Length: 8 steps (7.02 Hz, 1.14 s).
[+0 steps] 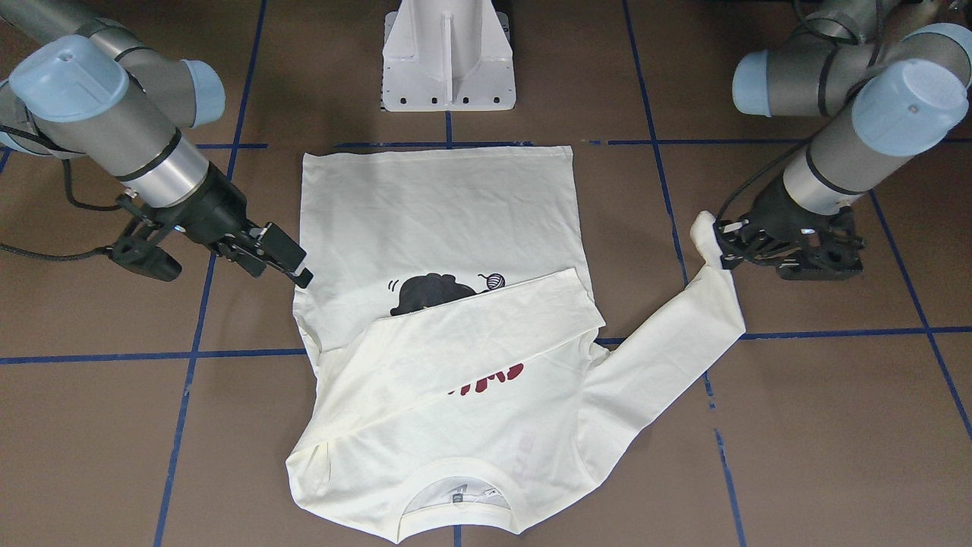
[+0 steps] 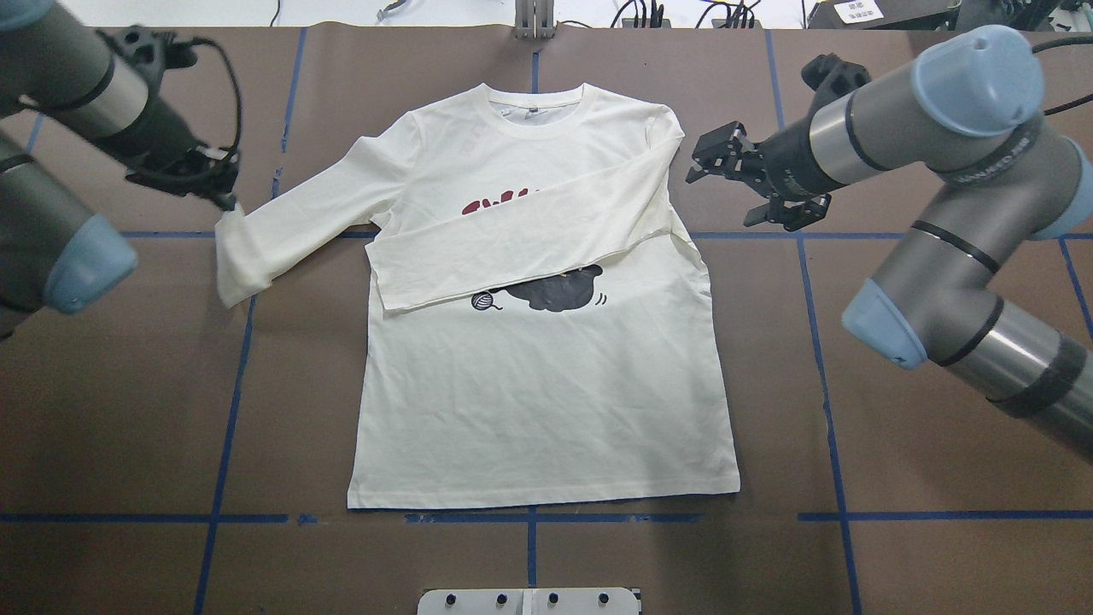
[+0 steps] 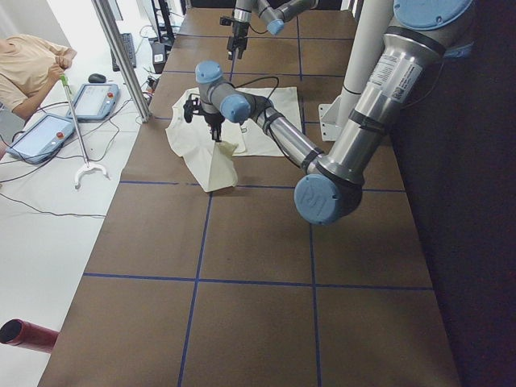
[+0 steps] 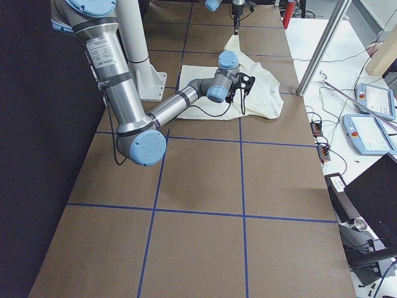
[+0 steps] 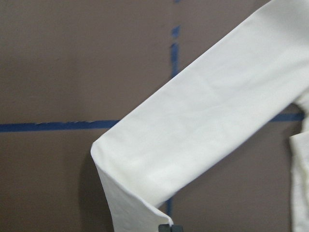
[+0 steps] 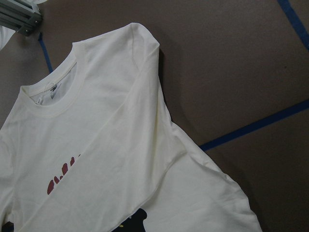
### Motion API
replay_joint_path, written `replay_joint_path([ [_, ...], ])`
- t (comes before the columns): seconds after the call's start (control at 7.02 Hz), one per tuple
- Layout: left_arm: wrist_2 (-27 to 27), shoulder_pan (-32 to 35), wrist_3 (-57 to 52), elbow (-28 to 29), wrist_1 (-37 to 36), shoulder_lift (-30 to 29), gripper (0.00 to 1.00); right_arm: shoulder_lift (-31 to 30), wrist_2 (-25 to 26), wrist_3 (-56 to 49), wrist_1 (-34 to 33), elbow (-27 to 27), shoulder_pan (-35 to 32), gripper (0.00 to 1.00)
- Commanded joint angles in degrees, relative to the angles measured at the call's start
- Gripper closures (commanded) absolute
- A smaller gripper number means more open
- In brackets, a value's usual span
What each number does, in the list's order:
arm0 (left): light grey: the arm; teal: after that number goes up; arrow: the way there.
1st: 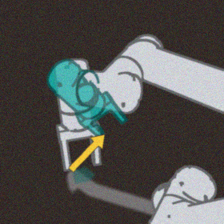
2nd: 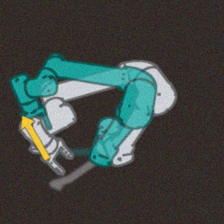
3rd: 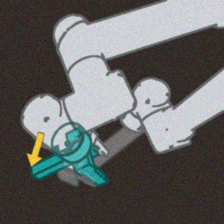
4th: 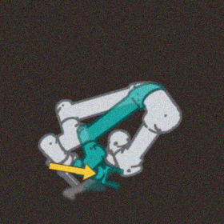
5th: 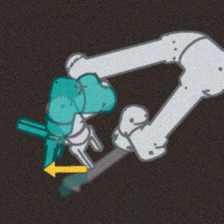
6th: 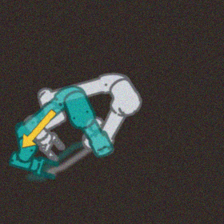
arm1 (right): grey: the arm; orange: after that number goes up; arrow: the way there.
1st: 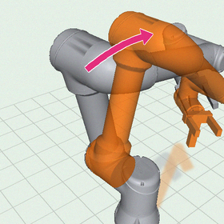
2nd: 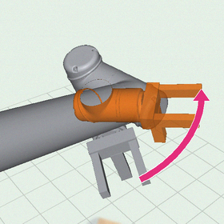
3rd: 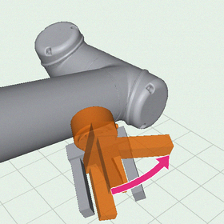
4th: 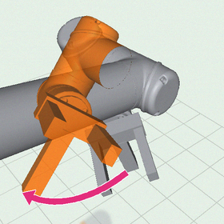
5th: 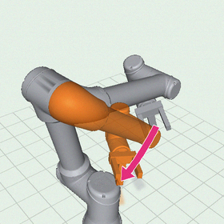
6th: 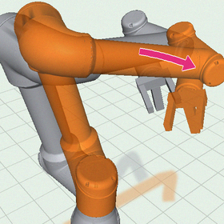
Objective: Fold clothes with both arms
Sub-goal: 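Grasp the other sleeve cuff with the left gripper and fold it across the shirt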
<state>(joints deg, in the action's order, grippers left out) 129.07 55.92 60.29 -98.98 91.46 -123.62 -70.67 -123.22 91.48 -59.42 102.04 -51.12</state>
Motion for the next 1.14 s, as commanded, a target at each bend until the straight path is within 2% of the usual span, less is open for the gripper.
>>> replay_joint_path([
  [0.0, -5.8, -11.9, 25.5, 16.3, 9.8, -23.0, 1.0, -4.7, -2.2, -1.9, 0.0, 3.1, -2.7, 0.0],
  [0.14, -16.4, -19.4, 32.2, 31.8, 18.2, -33.5, 1.0, -6.0, -2.2, -2.0, 0.0, 3.9, -3.4, 0.0],
  [0.28, -22.7, -23.9, 33.8, 39.2, 28.2, -35.4, 1.0, -6.8, -2.2, -2.0, -0.1, 4.3, -3.8, 0.0],
  [0.57, -27.7, -25.2, 35.5, 47.8, 40.6, -36.0, 1.0, -7.7, -1.6, -2.0, 0.0, 5.4, -3.8, 0.0],
  [0.85, -29.8, -25.2, 37.0, 51.5, 45.4, -37.0, 1.0, -8.5, -1.5, -2.0, 0.0, 5.5, -3.7, 0.0],
  [1.0, -30.7, -25.8, 38.0, 54.7, 47.2, -39.0, 0.86, -9.4, -1.5, -2.0, 0.0, 5.7, -3.8, 0.0],
])
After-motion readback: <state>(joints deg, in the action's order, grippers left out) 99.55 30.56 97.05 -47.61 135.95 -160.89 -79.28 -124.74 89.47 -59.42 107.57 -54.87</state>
